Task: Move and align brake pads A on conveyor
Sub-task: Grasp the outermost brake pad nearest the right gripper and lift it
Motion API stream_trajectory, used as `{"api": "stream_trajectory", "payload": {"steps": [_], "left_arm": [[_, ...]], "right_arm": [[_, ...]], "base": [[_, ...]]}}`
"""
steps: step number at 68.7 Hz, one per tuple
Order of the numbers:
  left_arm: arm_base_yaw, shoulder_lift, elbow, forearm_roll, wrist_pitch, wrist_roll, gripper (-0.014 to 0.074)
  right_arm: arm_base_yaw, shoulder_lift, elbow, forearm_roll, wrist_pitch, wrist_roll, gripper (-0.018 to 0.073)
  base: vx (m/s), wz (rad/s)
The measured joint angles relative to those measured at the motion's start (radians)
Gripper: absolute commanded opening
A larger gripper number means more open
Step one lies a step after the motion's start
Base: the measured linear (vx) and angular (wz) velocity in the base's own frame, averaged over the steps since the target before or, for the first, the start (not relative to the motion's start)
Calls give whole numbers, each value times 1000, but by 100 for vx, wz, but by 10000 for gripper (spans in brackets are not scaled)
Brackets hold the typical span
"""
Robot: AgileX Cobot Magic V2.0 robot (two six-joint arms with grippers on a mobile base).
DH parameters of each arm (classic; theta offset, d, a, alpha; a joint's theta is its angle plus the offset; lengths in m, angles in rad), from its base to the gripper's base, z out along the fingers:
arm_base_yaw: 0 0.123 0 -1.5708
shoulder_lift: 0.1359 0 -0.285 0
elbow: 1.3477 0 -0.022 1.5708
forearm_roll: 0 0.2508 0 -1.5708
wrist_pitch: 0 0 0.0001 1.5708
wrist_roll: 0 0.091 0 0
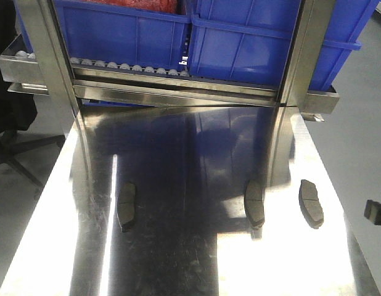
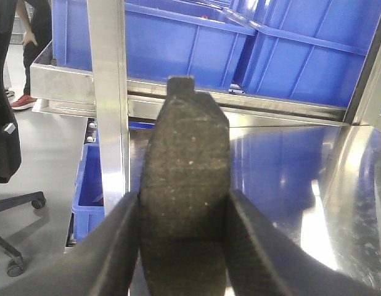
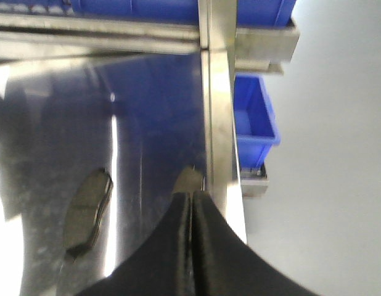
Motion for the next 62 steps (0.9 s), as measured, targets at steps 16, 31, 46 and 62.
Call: {"api": "stream_trajectory", "payload": {"steps": [16, 31, 46, 62], "left_arm": [[0, 0, 0, 0, 0, 0, -6], [0, 0, 0, 0, 0, 0, -6], [0, 0, 0, 0, 0, 0, -6], [0, 0, 0, 0, 0, 0, -6]], "right_arm": [[0, 92, -48, 6, 104, -13, 71], [0, 258, -176, 6, 238, -14, 279], [0, 447, -320, 6, 317, -14, 428], [0, 690, -475, 6, 399, -8, 436]], "base": [[0, 0], [0, 0], [0, 0], [0, 0]]}}
